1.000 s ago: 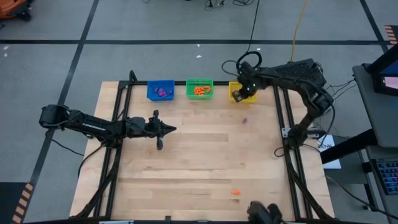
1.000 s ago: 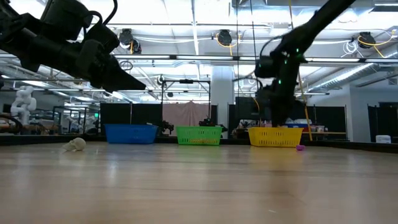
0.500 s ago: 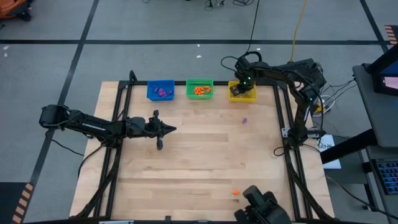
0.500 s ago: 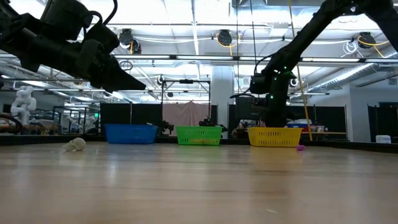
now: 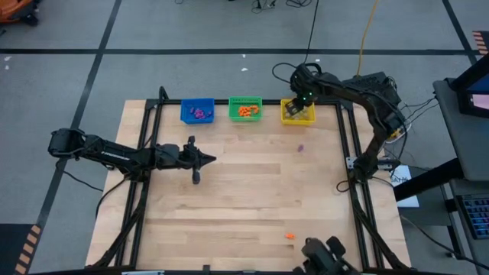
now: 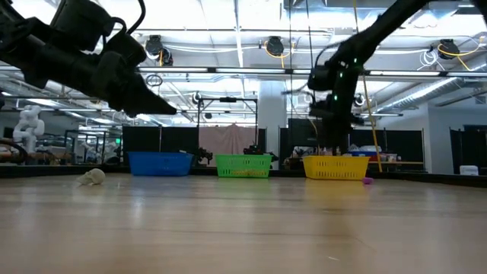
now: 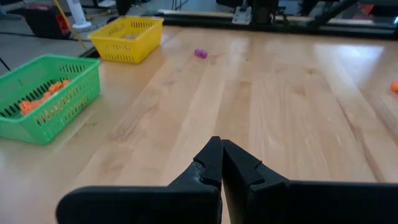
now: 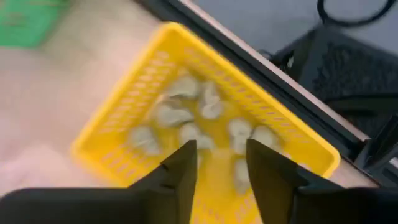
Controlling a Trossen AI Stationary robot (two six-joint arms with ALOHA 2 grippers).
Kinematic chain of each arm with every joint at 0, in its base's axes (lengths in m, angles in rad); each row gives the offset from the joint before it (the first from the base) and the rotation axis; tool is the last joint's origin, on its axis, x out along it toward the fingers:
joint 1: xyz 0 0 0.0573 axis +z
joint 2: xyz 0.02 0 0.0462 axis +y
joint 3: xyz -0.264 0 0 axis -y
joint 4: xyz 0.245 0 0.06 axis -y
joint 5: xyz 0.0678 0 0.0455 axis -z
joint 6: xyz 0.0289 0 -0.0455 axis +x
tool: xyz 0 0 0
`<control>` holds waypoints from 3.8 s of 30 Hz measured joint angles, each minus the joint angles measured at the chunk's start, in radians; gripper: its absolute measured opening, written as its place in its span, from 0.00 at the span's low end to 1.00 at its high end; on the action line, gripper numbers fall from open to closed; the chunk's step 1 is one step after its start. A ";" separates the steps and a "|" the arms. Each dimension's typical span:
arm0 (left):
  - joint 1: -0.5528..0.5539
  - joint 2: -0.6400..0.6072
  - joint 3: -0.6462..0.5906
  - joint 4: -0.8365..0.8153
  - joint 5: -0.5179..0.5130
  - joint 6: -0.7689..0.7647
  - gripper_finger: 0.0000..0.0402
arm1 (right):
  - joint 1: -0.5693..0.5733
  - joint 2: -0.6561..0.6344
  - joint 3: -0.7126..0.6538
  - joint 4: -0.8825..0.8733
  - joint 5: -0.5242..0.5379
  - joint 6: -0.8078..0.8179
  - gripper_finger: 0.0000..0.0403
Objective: Sort Halloween decoration
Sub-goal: Put the purple skeleton toy into the blue basket
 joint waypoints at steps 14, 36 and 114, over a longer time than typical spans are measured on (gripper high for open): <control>0.000 0.001 0.000 -0.022 0.005 -0.002 0.02 | 0.397 -0.363 -0.384 0.223 0.018 0.038 0.02; -0.033 0.001 0.000 -0.019 0.038 -0.027 0.02 | 0.787 -0.506 -0.684 0.206 0.414 0.313 0.22; -0.057 0.521 0.426 0.473 0.086 0.087 0.44 | 0.903 -0.349 -0.684 1.638 -0.008 0.000 0.02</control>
